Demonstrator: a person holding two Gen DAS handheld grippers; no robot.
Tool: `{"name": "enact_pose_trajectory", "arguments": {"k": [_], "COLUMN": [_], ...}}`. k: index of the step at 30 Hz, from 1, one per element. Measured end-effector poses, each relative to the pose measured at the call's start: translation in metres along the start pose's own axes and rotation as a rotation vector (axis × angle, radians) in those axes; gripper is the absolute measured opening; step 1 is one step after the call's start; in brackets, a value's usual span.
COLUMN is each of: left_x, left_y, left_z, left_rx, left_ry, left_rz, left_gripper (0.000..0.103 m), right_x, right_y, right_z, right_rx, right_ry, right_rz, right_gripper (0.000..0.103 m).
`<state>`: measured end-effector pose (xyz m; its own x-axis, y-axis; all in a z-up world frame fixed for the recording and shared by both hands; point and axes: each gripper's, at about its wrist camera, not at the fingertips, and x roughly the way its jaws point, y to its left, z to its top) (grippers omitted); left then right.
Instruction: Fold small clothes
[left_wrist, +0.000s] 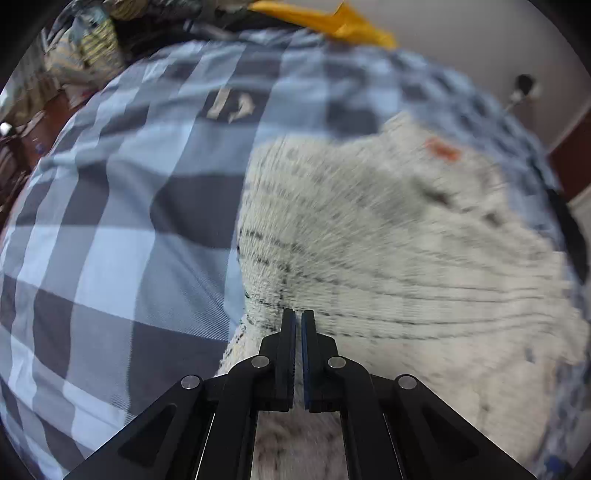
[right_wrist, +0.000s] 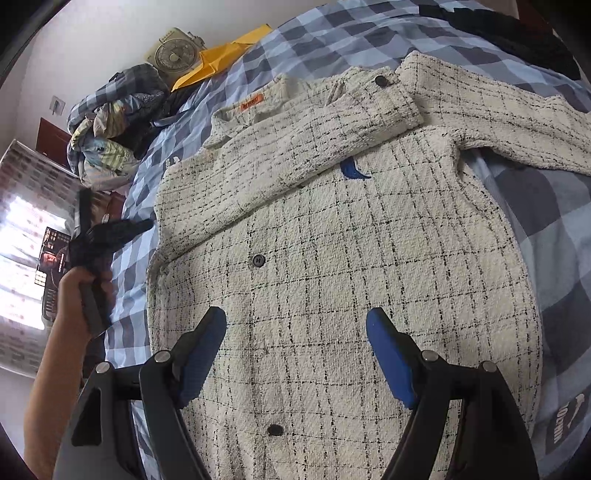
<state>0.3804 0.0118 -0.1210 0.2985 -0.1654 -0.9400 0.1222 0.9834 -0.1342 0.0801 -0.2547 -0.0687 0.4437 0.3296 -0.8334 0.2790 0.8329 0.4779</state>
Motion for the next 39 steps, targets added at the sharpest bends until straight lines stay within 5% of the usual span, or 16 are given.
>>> {"name": "enact_pose_trajectory", "arguments": {"k": [5,8,13,17,23,27,34,39], "left_x": [-0.004,-0.053,-0.142,-0.213,-0.234,-0.235,-0.251,-0.247], "left_y": [0.002,-0.012,-0.037,-0.046,-0.062,-0.061,-0.075,-0.064], "left_z": [-0.007,-0.019,-0.068,-0.129,-0.194,-0.224,-0.232,-0.226], "left_rx": [-0.05,0.009,0.092,0.117,0.216,0.253,0.352,0.232], "left_ry": [-0.075,-0.206,-0.342,-0.485,-0.407,-0.444,-0.393,-0.301], "left_rz": [0.084,0.086,0.257,0.194,0.226,0.24,0.009,-0.171], "left_gripper": [0.001,0.001,0.001,0.001,0.002,0.002,0.003,0.003], "right_x": [0.003,0.001,-0.007,-0.017,-0.048,-0.061,-0.143,-0.203], "right_y": [0.001,-0.003,-0.014,-0.028,-0.057,-0.07,-0.124,-0.171], "right_z": [0.003,0.005,0.01,0.016,0.016,0.01,0.005,-0.017], "right_rx": [-0.008,-0.002,0.046,0.088,0.179,0.193,0.241,0.255], "right_ry": [0.009,-0.001,-0.036,-0.039,-0.131,-0.137,-0.217,-0.236], "right_rz": [0.002,0.0,0.015,0.032,0.027,-0.05,-0.085,-0.287], "right_gripper": [0.076,0.076,0.076,0.076,0.076,0.076,0.076,0.076]}}
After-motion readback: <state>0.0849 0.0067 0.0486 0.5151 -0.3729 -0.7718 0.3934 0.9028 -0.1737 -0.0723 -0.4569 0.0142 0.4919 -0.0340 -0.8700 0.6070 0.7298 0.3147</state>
